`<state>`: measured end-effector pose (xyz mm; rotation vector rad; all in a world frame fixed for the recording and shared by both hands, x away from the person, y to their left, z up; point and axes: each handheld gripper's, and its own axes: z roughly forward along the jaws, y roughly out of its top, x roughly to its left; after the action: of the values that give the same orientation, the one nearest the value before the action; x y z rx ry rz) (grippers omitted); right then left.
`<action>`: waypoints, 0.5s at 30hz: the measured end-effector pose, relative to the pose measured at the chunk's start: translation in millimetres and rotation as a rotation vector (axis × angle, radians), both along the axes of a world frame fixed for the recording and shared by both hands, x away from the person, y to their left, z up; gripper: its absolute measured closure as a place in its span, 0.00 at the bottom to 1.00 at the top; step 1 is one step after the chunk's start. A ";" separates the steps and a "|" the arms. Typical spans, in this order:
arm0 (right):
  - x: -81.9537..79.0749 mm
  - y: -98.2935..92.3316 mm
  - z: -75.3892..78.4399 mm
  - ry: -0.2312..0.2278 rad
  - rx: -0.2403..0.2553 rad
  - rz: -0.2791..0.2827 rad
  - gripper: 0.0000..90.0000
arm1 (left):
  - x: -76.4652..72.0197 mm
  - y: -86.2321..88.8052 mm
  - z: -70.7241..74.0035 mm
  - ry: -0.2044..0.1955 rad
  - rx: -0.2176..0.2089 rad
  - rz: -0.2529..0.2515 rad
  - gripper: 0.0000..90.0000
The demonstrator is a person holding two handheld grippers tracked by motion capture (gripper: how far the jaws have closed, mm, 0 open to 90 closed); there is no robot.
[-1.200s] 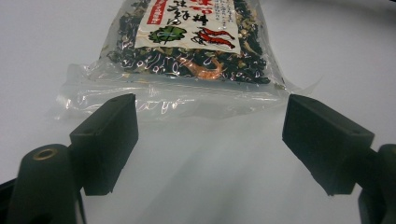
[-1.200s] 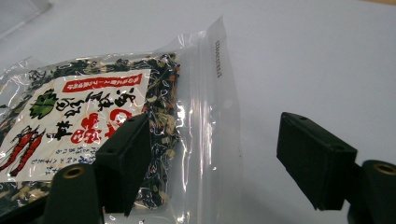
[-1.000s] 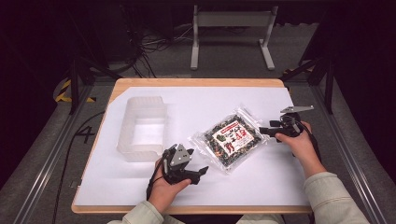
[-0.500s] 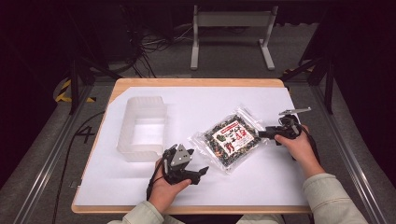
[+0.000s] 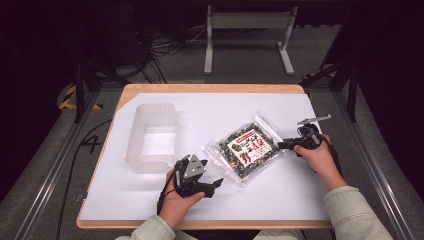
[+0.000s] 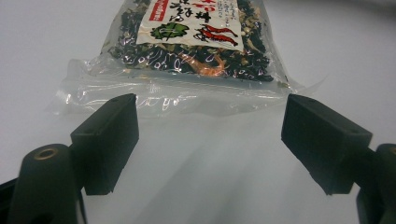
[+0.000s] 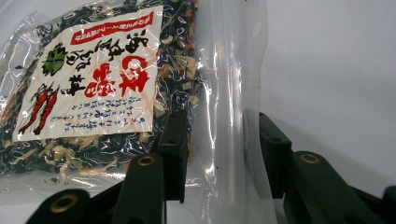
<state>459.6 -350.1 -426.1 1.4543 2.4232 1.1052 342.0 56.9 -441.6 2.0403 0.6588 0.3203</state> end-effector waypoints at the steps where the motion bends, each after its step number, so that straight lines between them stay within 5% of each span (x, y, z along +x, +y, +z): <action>1: -0.3 0.3 0.3 0.000 -0.003 -0.001 0.71 | -0.1 -0.1 0.0 -0.001 0.001 0.000 0.22; 6: -1.6 -0.1 2.4 -0.011 0.000 0.002 0.89 | 0.2 -0.7 -0.4 -0.001 0.003 0.001 0.22; 15: -5.5 6.6 4.9 -0.058 -0.073 0.006 1.00 | 0.2 -1.0 -0.5 -0.006 0.010 0.000 0.22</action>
<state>454.0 -343.5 -421.3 1.3748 2.4037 1.0331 342.3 55.9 -442.1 2.0483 0.6548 0.3301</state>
